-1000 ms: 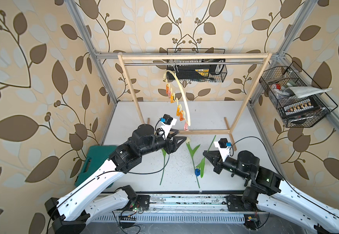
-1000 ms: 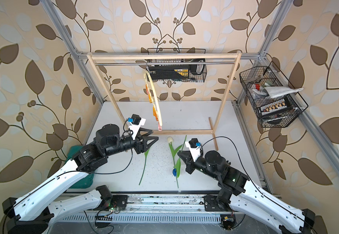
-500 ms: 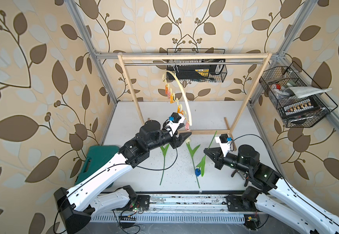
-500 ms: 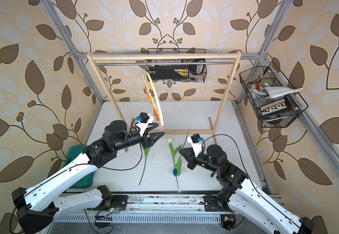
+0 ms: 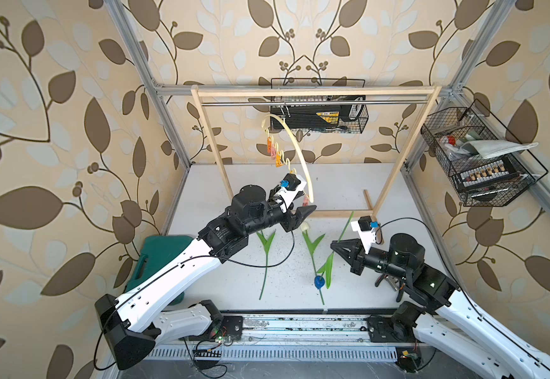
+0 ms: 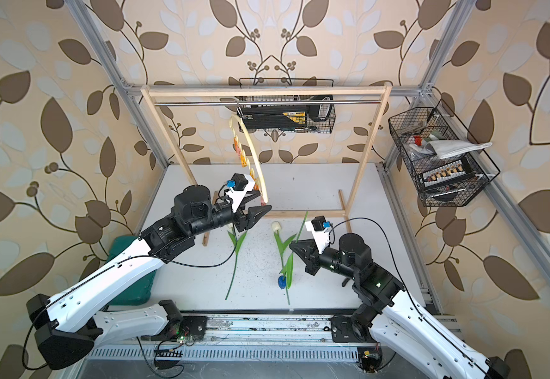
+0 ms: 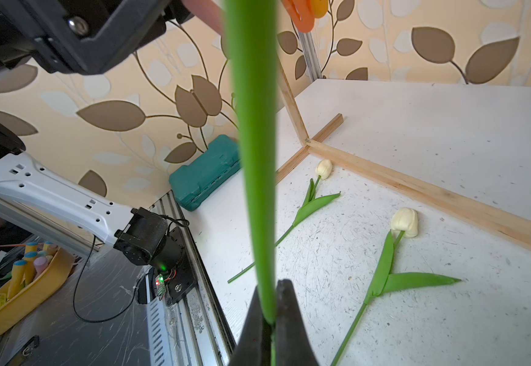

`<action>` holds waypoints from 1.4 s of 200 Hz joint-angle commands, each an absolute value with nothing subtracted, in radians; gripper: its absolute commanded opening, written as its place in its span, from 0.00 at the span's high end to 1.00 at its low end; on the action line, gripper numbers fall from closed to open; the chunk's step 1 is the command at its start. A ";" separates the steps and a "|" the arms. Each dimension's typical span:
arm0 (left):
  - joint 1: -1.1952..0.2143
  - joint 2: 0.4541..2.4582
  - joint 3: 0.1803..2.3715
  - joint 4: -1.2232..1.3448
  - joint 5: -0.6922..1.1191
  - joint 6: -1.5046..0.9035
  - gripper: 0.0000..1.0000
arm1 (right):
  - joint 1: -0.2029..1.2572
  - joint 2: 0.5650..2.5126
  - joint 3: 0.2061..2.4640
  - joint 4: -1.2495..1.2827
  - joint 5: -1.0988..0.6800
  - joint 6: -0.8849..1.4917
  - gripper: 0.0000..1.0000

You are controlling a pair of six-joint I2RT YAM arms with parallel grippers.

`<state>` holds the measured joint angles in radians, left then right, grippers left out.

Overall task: Dry the flowers on a clothes hanger
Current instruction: Open the clamp at the hanger.

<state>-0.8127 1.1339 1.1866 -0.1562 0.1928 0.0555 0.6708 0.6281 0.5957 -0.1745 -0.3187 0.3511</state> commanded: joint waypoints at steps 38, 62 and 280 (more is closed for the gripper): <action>-0.816 1.153 1.243 -0.152 0.219 0.088 0.38 | 0.663 0.609 0.632 -0.189 -0.345 0.362 1.00; -0.816 1.166 1.246 -0.161 0.228 0.087 0.37 | 0.663 0.610 0.633 -0.193 -0.342 0.361 1.00; -0.818 1.260 1.295 -0.129 0.285 0.054 0.37 | 0.650 0.611 0.646 -0.203 -0.341 0.353 1.00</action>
